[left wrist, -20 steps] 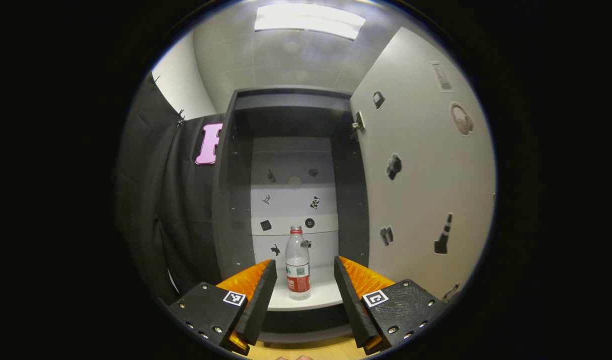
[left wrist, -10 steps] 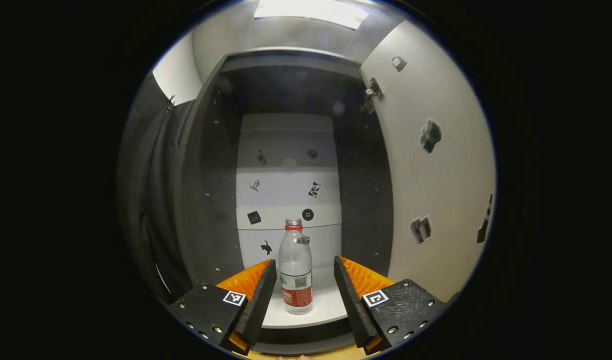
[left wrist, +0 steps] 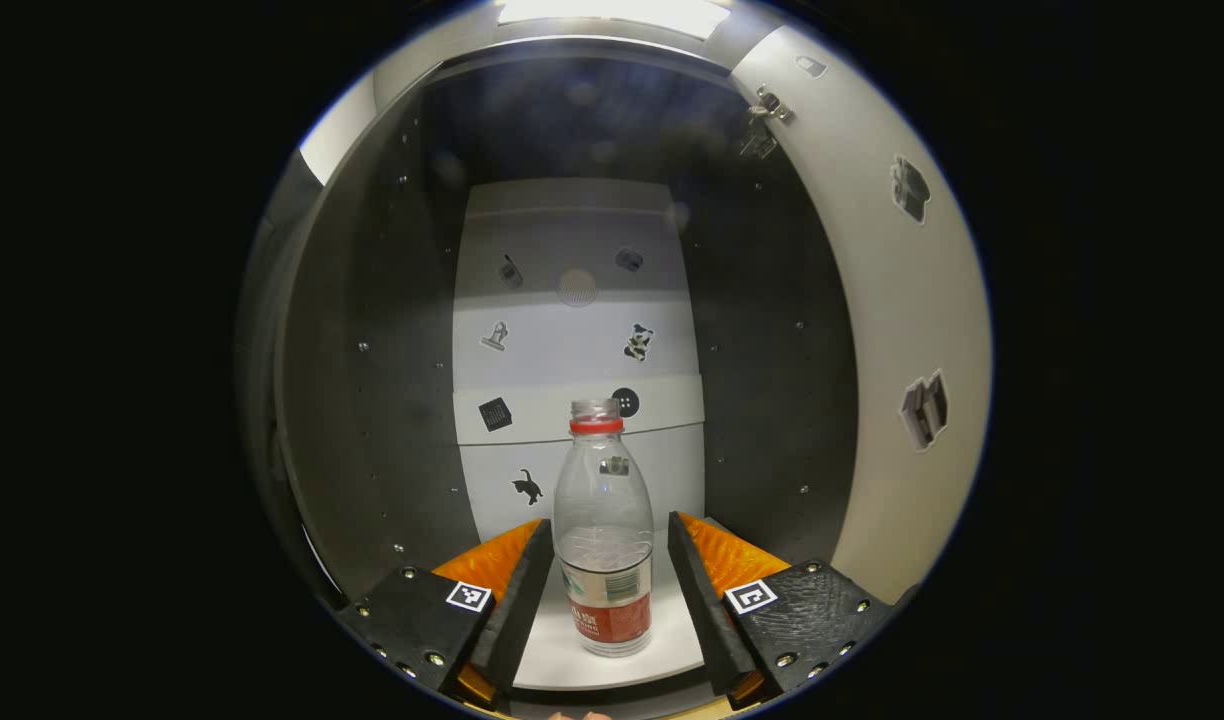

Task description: Open the cabinet door with the right hand, grasp the bottle in the cabinet with the left hand and place it on the coaster, then close the cabinet door with the right hand.

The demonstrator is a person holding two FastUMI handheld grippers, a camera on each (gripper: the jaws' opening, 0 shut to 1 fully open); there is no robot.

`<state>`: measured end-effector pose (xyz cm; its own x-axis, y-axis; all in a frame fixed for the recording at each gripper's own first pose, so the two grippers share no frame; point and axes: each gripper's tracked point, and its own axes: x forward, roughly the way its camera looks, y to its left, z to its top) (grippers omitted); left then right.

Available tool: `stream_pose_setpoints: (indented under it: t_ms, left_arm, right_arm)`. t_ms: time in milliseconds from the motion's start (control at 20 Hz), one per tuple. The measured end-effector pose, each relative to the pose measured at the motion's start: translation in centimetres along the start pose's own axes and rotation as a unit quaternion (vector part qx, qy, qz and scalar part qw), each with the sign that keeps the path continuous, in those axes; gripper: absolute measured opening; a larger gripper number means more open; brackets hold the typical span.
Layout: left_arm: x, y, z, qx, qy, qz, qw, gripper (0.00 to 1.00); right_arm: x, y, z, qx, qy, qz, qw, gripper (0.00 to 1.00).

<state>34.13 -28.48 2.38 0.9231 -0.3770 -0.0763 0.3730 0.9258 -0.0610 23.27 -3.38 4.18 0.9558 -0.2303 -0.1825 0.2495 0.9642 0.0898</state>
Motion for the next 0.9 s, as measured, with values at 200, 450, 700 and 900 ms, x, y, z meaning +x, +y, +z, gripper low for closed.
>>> stream_pose_setpoints:
  t_ms: [200, 450, 700, 900]
  left_arm:
    - [1.6, 0.5, -1.2, -0.005, 0.013, 0.004, 1.000, 0.67]
    - [1.8, 0.4, -1.0, -0.004, 0.010, 0.004, 1.000, 0.67]
    - [-0.5, 0.8, 0.0, -0.029, -0.001, 0.003, 1.000, 0.65]
    - [-4.7, 1.5, 1.7, -0.036, -0.021, 0.010, 0.999, 0.65]
  right_arm:
    - [0.3, 0.2, -0.1, 0.006, 0.003, -0.005, 1.000, 0.98]
    - [0.1, 0.3, -0.3, -0.002, 0.006, -0.001, 1.000, 0.98]
    - [-0.3, 0.2, -0.2, 0.004, 0.006, 0.011, 1.000, 0.98]
    - [-0.9, 0.2, 0.1, 0.005, 0.003, 0.030, 1.000, 0.98]
